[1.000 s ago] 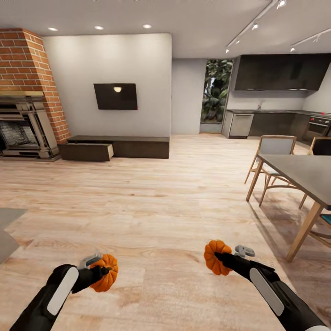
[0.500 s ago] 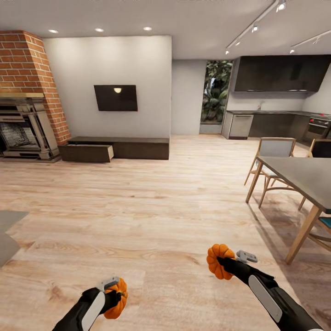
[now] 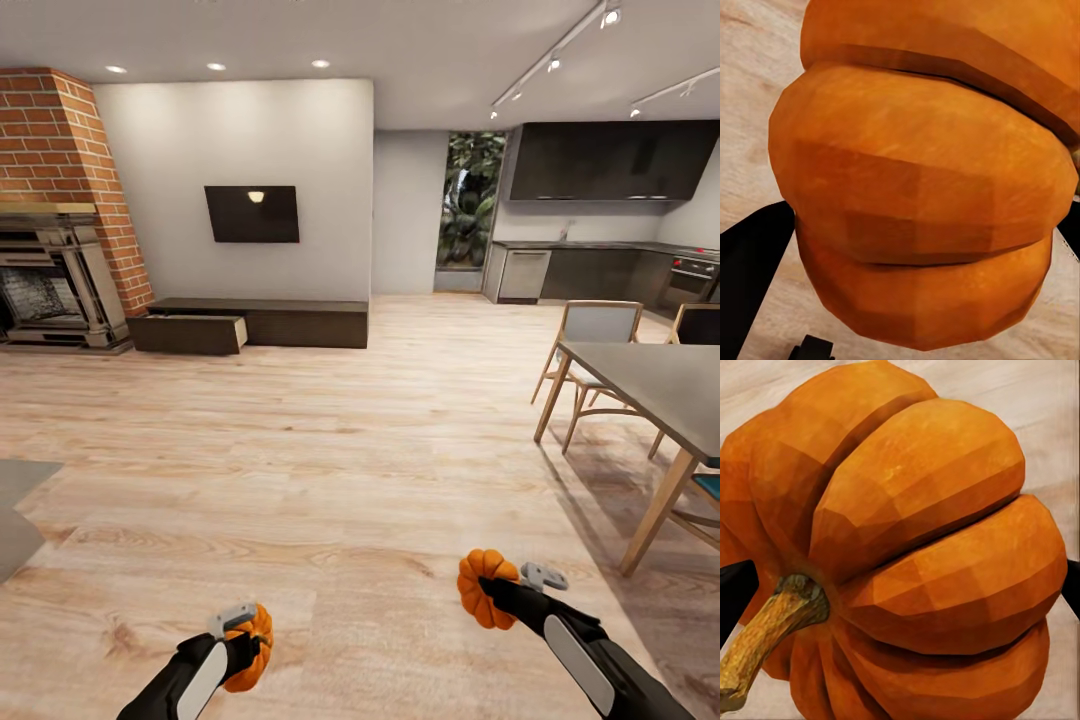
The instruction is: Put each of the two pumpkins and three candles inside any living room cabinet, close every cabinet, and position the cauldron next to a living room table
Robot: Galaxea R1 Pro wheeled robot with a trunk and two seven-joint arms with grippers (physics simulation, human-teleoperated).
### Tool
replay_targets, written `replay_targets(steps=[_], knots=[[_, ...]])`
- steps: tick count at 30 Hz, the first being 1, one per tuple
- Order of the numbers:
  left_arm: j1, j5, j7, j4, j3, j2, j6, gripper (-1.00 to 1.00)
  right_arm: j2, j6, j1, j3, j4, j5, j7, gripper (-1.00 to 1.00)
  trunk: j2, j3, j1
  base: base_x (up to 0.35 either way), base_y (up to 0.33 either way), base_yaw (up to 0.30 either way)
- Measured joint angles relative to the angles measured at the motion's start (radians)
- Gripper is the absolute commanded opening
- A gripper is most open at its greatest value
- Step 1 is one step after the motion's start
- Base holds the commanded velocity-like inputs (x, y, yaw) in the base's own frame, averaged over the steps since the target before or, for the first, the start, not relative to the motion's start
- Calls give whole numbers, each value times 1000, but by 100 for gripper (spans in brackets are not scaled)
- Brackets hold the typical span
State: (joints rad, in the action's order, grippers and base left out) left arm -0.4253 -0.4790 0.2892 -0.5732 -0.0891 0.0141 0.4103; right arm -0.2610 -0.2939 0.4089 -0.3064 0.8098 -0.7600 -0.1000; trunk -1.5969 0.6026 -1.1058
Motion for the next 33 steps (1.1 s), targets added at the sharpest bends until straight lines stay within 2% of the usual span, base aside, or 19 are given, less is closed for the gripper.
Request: replay_targets(steps=[3,6,11,17,33], knots=[[1,0,-1,0,1,2,-46,-100,0,20,0,-1,-21,-2,0,-100,0,0,0,0,0,0],[2,-2,-2,0,1,3,-60,-100,1,26,0,-1,-36,-2,0,-100,0,0,0,88,0,0],[2,-7,-2,0,3,9,-63,-100,8,37,0,-1,-46,-2,0,-100,0,0,1,277,0,0],[2,-6,-2,1,4,12,-64,-100,19,106,0,-20,-85,-3,-1,-100,0,0,1,326,0,0],[2,-8,-2,2,1,12,-65,-100,20,114,0,-30,-95,-2,-2,-100,0,0,1,330,0,0]])
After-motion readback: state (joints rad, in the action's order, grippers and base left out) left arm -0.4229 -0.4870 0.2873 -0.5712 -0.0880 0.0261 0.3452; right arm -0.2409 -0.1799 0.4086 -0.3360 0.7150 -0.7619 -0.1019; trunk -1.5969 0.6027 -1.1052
